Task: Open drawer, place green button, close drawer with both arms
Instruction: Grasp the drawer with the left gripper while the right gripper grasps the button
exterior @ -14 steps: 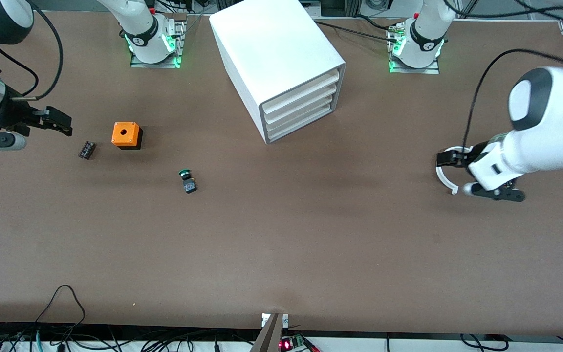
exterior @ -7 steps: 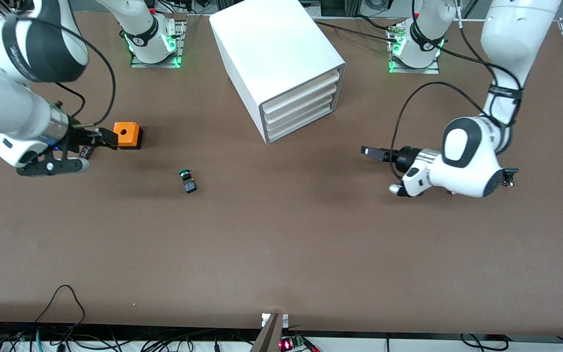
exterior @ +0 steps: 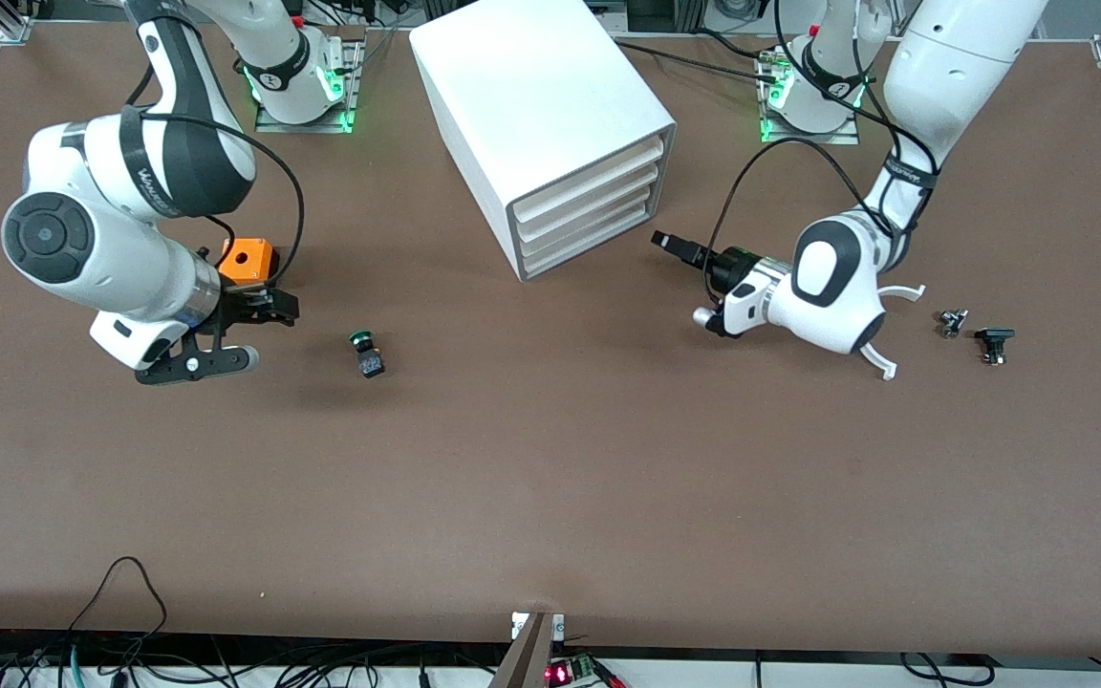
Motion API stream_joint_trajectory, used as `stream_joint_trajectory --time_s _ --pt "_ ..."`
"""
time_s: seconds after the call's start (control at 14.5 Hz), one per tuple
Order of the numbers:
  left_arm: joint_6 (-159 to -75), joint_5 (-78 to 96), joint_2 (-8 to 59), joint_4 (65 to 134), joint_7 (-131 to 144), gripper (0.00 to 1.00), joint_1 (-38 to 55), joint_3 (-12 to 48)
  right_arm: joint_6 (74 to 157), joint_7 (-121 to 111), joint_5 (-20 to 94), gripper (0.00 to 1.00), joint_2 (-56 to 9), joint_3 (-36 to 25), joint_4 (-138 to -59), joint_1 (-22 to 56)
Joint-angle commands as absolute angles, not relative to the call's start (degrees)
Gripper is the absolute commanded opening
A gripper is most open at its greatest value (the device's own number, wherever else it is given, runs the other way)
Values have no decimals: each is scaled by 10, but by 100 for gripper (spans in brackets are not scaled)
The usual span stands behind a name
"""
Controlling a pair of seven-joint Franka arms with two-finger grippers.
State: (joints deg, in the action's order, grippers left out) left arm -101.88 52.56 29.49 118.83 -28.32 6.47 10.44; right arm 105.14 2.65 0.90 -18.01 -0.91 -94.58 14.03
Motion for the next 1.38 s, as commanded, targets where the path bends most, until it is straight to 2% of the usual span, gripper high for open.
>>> stream_joint_trajectory --time_s 0.0,0.14,0.35,0.55,0.62,0.69,0.76,0.83,1.11,1.31 --pt "-1042 549 287 1223 -318 100 76 115 1095 29 18 100 -192 13 -967 140" --pt "-1075 568 290 1234 -317 100 76 139 1145 29 18 100 -206 25 -992 141" --pt "-1134 602 301 1245 -316 100 90 175 1264 -1 16 100 -228 29 -1056 141" --pt "-1164 622 301 1262 -312 96 109 185 1303 -26 17 100 -247 37 -1083 141" --pt "-1163 627 301 1264 -312 87 111 185 1307 -27 17 100 -256 41 -1083 141" --pt "-1163 628 301 1269 -314 70 112 189 1314 -28 17 100 -264 43 -1083 141" --pt "-1164 628 301 1271 -315 37 112 199 1319 -28 17 100 -275 48 -1084 141" --pt "-1164 628 301 1271 -314 0 112 200 1321 -29 17 100 -283 51 -1084 142" --pt "-1165 626 298 1265 -310 0 105 189 1339 -34 11 100 -314 52 -1083 145" --pt "-1168 621 292 1244 -317 0 101 123 1374 -34 11 99 -339 52 -1083 145"
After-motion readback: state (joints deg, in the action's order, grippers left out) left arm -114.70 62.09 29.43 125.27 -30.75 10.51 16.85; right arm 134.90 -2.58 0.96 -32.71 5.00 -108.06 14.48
